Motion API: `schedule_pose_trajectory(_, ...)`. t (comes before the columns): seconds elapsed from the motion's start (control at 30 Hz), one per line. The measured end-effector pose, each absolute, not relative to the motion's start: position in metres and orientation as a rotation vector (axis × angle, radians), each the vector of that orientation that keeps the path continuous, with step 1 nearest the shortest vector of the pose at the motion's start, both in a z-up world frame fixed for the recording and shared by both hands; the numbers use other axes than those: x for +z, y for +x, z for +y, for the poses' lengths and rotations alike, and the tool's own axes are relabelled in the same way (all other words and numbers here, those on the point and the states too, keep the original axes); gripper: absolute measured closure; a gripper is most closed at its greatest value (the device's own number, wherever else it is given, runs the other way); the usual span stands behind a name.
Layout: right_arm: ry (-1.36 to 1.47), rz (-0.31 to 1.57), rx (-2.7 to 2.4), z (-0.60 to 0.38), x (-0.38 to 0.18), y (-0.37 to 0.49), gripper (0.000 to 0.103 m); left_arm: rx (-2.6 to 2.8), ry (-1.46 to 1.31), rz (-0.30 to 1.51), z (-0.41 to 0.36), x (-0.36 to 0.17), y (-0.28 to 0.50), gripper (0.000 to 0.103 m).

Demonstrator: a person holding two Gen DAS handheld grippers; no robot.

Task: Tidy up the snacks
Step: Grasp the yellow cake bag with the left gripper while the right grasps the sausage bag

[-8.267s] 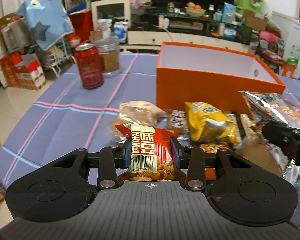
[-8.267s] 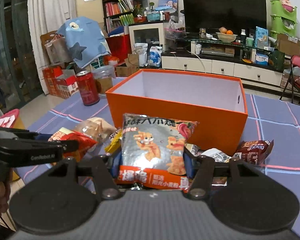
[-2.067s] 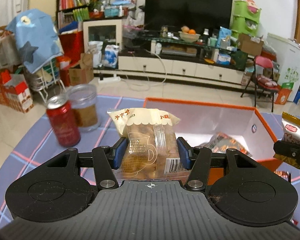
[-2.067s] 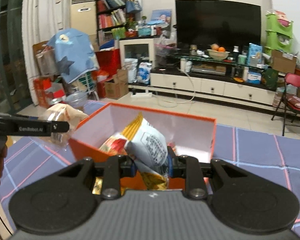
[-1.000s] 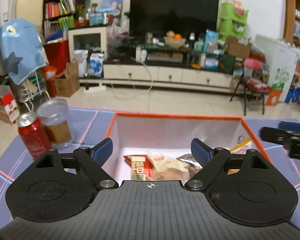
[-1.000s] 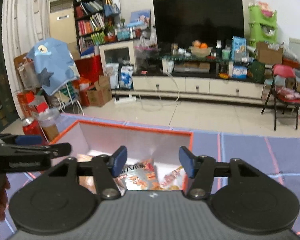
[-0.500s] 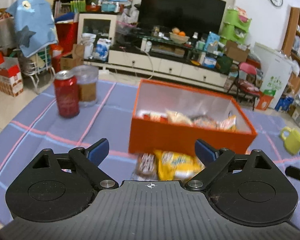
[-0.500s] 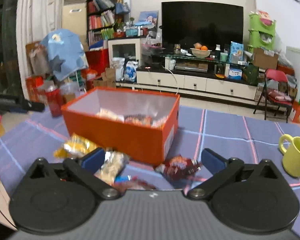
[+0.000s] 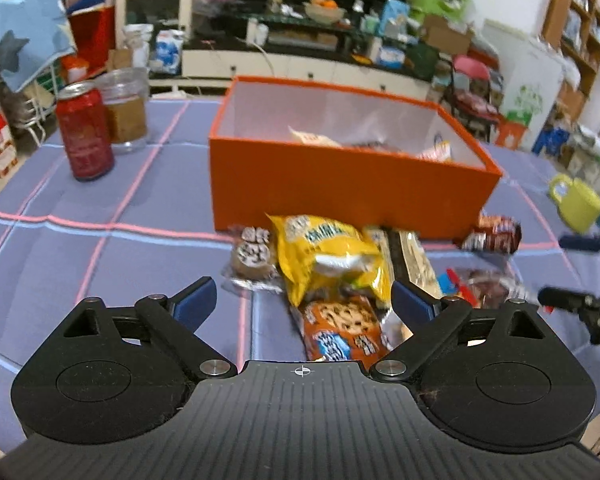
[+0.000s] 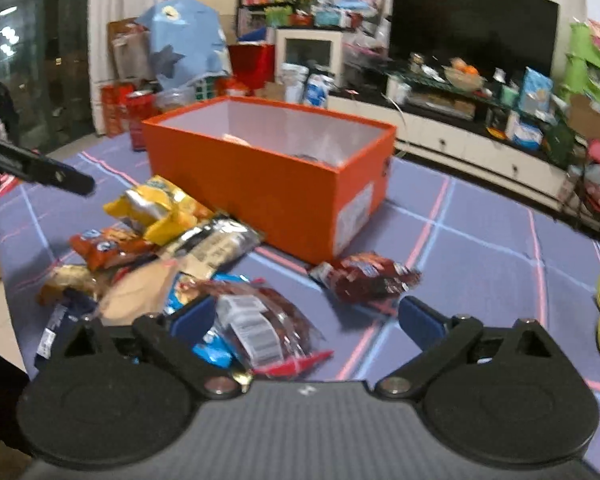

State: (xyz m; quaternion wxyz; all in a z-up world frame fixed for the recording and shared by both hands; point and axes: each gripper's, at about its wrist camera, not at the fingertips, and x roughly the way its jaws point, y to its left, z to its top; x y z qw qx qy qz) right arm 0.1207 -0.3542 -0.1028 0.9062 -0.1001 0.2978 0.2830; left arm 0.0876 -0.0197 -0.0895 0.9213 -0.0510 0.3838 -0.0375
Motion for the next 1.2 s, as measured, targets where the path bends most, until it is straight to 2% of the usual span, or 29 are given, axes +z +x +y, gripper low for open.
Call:
schedule_pose_trajectory(0.2,-0.117,0.719,0.732,-0.333,-0.117,0.155,0.007,-0.135,-0.089,0.831,-0.038,-0.100,0.090,0.023)
schedule_pose_trajectory(0.23,-0.095,0.749,0.750,-0.333,-0.119,0.160,0.012,-0.138,-0.084,0.837,-0.040,-0.102,0.090,0.023)
schedule_pose_trajectory(0.67,-0.037,0.896,0.762,-0.330,-0.146,0.175,0.012,-0.161,-0.105,0.874,-0.054,-0.117,0.100,0.023)
schedule_pose_trajectory(0.73,-0.028,0.894,0.751,-0.331,-0.147,0.174,0.012,-0.137,-0.126,0.863,-0.051,-0.115,0.102,0.032)
schedule_pose_trajectory(0.87,-0.025,0.892,0.743,-0.331,-0.147,0.173,0.009,-0.171,-0.110,0.715,-0.039,-0.087,0.110,0.018)
schedule_pose_trajectory(1.0,-0.024,0.887,0.738,-0.329,-0.148,0.172,0.008,-0.204,0.071,0.778,-0.042,-0.098,0.140,0.020)
schedule_pose_trajectory(1.1,-0.029,0.883,0.739,-0.329,-0.147,0.171,0.006,-0.134,-0.022,0.849,-0.038,-0.115,0.151,0.021)
schedule_pose_trajectory(1.2,-0.038,0.883,0.740,-0.327,-0.147,0.171,0.005,-0.174,-0.074,0.843,-0.045,-0.119,0.155,0.020)
